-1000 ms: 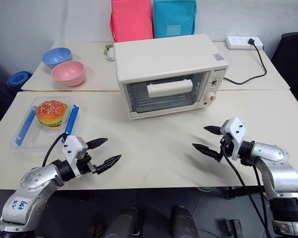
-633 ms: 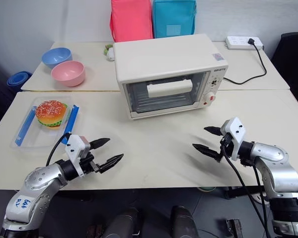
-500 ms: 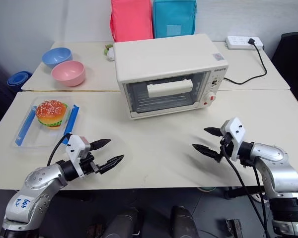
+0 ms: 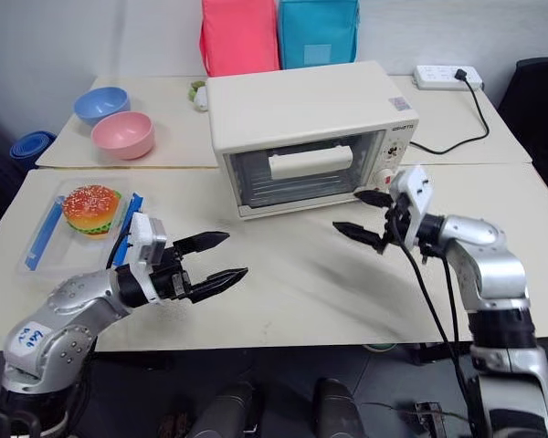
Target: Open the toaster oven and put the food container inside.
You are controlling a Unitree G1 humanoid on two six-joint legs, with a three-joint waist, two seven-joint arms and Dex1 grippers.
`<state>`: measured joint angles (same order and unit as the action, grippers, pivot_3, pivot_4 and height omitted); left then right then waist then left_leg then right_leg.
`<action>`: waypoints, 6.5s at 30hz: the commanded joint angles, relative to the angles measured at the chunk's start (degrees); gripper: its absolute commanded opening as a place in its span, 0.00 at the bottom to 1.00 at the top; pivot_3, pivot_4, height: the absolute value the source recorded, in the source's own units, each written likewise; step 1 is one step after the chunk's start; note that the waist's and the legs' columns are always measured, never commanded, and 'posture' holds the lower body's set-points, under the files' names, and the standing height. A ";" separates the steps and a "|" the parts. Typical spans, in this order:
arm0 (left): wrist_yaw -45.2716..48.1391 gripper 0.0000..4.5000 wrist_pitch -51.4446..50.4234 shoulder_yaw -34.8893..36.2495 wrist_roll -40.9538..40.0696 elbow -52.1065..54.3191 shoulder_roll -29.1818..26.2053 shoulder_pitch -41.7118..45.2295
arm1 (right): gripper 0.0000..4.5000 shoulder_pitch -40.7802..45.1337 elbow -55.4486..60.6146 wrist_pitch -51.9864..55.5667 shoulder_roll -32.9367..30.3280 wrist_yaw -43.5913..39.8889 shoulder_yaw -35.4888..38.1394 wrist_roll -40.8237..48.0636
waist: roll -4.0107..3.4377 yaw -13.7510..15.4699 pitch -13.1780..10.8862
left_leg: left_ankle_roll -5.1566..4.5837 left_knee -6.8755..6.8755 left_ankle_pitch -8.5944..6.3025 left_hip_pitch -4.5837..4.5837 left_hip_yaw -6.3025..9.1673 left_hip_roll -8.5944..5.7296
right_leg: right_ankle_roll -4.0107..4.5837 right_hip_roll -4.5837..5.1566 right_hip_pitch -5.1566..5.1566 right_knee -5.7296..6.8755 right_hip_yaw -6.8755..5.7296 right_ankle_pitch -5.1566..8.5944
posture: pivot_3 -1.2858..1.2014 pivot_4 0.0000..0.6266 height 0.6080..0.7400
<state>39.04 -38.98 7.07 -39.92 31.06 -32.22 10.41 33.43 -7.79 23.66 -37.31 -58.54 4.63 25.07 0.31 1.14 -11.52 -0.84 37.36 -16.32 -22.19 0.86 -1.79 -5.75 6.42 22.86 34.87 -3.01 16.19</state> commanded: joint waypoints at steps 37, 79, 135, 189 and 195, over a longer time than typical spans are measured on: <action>-6.67 0.11 4.54 1.60 3.05 -18.03 1.61 28.34 | 1.00 -3.20 17.58 6.40 3.42 2.49 2.08 8.37 | 0.03 0.06 -0.02 | 0.22 -0.05 0.06 -0.16 -0.90 0.36 | -0.08 -0.79 0.75 0.57 0.31 -0.05 | 0.52 0.24 1.00; 8.17 0.01 14.43 -18.88 28.78 -18.82 -2.64 14.89 | 1.00 -20.19 34.00 17.23 -15.97 0.45 17.84 24.75 | 0.04 0.30 -0.02 | -0.21 0.18 -0.35 -0.01 -1.27 0.71 | 0.01 -0.74 0.66 0.20 1.29 -0.22 | 0.52 0.24 1.00; -118.21 0.75 17.78 24.10 -62.49 -2.30 -1.31 -10.73 | 1.00 -3.76 26.65 16.27 -5.40 -5.05 2.64 19.91 | 0.35 -0.06 0.08 | 0.20 0.51 -0.71 0.02 -1.51 0.98 | 0.20 -0.97 0.71 0.20 1.61 -0.14 | 0.52 0.24 1.00; -67.87 0.02 -22.66 -12.27 -52.16 -17.65 -12.05 26.67 | 1.00 -27.85 34.46 20.81 -15.93 1.53 26.78 27.23 | 0.34 0.39 0.02 | 0.24 0.25 -0.51 0.01 -1.65 0.89 | 0.09 -1.01 0.78 0.12 1.68 -0.19 | 0.52 0.24 1.00; -66.08 0.41 -23.78 -11.35 -47.86 -20.57 -6.37 29.97 | 1.00 -30.00 34.99 19.58 -14.86 3.61 27.25 26.18 | 0.35 0.40 0.02 | 0.15 0.41 -0.46 0.04 -1.63 0.83 | -0.05 -0.96 0.67 0.15 1.74 -0.27 | 0.52 0.24 1.00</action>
<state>-28.39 -62.69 -5.52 -89.36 10.28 -38.93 38.79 3.49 25.44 44.82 -52.38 -55.78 30.03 51.07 0.66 1.55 -11.50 -0.68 37.77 -16.78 -22.17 -0.76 -0.96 -5.81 5.45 23.54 35.02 -1.26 15.92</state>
